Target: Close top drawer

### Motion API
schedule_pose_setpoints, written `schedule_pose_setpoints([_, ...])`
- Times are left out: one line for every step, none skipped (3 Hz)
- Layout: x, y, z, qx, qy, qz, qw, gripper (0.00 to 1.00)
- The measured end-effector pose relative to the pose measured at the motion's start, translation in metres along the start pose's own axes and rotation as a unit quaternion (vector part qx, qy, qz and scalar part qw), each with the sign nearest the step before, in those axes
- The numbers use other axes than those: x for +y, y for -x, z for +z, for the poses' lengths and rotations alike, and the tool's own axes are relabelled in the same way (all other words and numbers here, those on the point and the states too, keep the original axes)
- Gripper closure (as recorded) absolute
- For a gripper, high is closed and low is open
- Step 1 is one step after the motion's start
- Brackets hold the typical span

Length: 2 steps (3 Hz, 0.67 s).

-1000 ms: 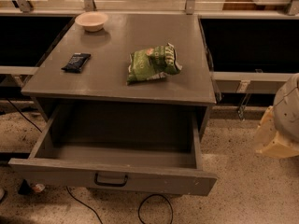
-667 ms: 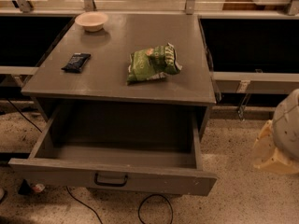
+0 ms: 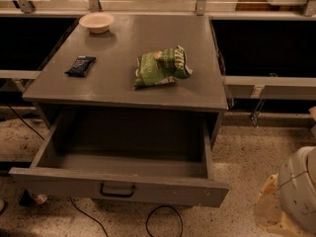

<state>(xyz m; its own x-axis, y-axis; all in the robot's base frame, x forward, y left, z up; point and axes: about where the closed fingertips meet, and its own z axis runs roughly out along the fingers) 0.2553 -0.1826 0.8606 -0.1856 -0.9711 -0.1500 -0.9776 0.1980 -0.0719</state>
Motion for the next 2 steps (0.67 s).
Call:
schedule_pose_setpoints([0.0,0.0,0.001,0.0,0.0,0.0,1.0,1.0])
schedule_pose_setpoints([0.004,0.007,0.029,-0.011,0.017,0.009,0.9998,1.0])
